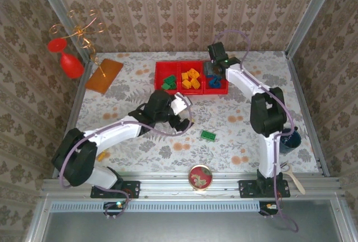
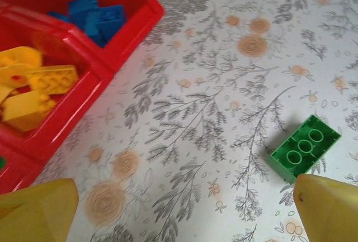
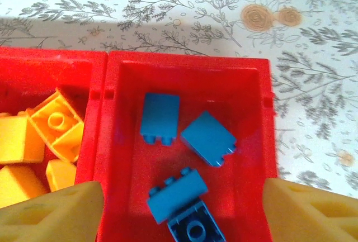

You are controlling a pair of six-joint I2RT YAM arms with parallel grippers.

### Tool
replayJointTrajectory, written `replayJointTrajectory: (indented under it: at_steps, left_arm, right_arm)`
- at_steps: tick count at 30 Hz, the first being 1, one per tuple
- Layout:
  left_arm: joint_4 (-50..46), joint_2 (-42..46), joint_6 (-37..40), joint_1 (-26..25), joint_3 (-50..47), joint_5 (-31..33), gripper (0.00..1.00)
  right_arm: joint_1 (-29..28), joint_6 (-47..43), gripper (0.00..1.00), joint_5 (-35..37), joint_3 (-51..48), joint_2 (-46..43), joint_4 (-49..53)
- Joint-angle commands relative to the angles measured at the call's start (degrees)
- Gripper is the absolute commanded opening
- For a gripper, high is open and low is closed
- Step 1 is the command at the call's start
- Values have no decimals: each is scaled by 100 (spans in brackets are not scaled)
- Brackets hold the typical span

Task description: Sort the legos into containers by color

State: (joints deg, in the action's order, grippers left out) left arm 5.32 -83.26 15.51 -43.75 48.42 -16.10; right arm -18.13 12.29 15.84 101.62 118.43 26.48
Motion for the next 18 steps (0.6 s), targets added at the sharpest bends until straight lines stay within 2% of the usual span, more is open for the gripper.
replayJointTrajectory:
  at_steps: [1, 7, 11, 18]
  left_arm:
    - [-101, -295, 816, -100, 340, -702, 99]
    - [82, -946, 1968, -456, 474, -790, 97]
    - [-79, -1379, 2332, -603, 747, -1055, 97]
    - [-632, -2142, 2644, -669, 1373, -1337, 96]
  right_arm:
    - [20, 120, 80, -28, -390, -805, 121]
    - [28, 429, 92, -85, -1474, -1775, 77]
    - [24, 643, 100, -135, -2142, -2384, 42]
    - [27, 1051, 100, -246, -3248, -3409, -55]
